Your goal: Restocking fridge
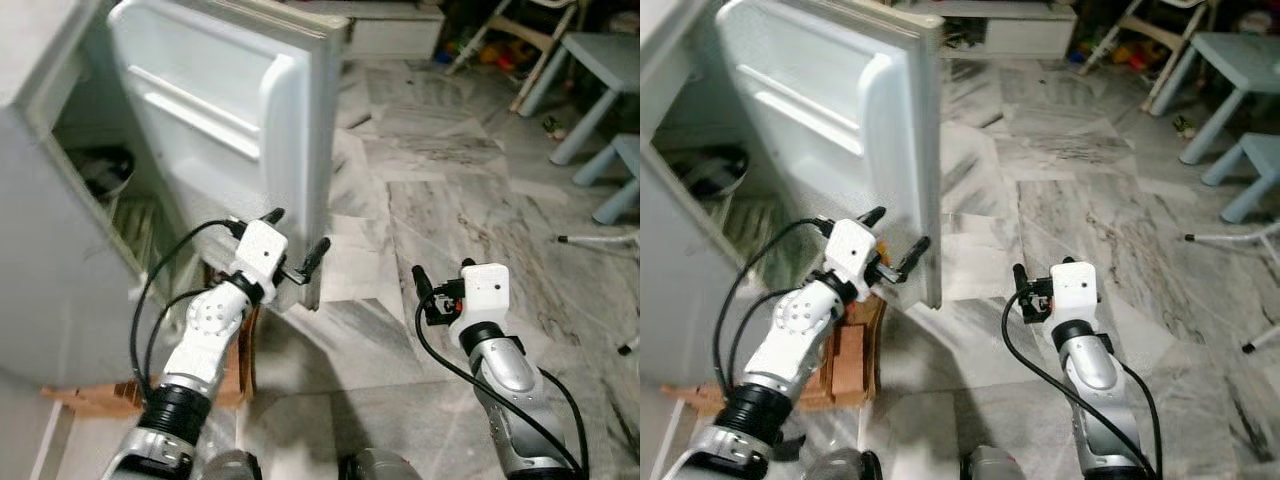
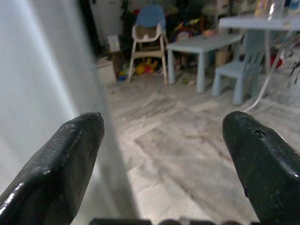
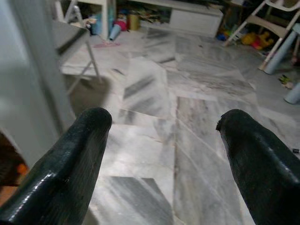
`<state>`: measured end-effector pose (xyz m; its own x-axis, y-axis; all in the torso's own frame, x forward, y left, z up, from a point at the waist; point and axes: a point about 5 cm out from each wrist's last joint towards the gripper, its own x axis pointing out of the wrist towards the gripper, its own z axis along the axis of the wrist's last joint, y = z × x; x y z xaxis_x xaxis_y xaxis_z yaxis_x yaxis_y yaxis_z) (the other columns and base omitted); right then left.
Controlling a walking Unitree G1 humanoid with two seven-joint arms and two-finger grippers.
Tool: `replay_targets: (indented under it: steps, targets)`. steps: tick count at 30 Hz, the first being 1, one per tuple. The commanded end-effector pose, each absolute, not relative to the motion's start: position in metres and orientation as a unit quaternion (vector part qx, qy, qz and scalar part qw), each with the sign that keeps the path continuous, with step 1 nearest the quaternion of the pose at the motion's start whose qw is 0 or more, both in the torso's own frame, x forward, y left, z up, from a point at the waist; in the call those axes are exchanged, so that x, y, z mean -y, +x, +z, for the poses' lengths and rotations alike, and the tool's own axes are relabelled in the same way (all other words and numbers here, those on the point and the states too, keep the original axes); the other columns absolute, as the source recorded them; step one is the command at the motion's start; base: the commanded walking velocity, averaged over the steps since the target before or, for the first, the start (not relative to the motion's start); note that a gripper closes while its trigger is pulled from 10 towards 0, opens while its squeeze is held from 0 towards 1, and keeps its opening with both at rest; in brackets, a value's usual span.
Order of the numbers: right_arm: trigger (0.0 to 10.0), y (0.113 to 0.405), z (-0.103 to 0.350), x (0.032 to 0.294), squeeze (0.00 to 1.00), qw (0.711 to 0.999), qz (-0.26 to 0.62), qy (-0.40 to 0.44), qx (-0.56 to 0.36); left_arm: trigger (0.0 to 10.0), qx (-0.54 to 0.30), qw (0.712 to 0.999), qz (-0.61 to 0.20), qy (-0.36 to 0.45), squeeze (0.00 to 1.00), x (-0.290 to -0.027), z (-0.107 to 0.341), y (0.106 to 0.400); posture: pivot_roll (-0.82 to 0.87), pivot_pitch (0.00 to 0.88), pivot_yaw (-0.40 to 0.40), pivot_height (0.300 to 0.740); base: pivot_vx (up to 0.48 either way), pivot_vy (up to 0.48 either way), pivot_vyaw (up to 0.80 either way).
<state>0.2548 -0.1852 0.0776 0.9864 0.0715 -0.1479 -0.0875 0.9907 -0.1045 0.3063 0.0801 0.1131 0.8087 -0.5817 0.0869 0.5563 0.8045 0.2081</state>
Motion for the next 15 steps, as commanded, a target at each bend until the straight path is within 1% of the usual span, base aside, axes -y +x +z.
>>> replay_targets:
  steps: [1,5,8,12,13,15]
  targets:
    - [10.0,0.258,0.081,0.183,0.00,0.996,0.038,-0.056,-0.062,10.0,0.071,0.950,-0.284,0.107,0.00,-0.088,0.116,0.315,-0.07,0.079,-0.024,0.740,0.454,0.000,0.00]
    - [10.0,0.258,0.082,0.183,0.00,0.996,0.036,-0.056,-0.060,10.0,0.063,0.955,-0.260,0.126,0.00,-0.088,0.117,0.326,-0.07,0.078,-0.020,0.740,0.473,0.000,0.00]
    - [10.0,0.259,0.082,0.183,0.00,0.996,0.035,-0.058,-0.058,10.0,0.051,0.966,-0.220,0.124,0.00,-0.091,0.121,0.341,-0.08,0.078,-0.018,0.740,0.459,0.000,0.00]
    - [10.0,0.259,0.083,0.183,0.00,0.996,0.033,-0.059,-0.056,10.0,0.051,0.970,-0.207,0.116,0.00,-0.090,0.127,0.350,-0.08,0.079,-0.017,0.740,0.428,0.000,0.00]
    - [10.0,0.259,0.083,0.183,0.00,0.996,0.033,-0.059,-0.055,10.0,0.054,0.970,-0.210,0.114,0.00,-0.087,0.130,0.354,-0.08,0.079,-0.017,0.740,0.412,0.244,0.00]
    - [10.0,0.259,0.083,0.183,0.00,0.996,0.032,-0.059,-0.055,10.0,0.059,0.968,-0.216,0.114,0.00,-0.082,0.133,0.356,-0.08,0.079,-0.017,0.740,0.426,0.000,0.00]
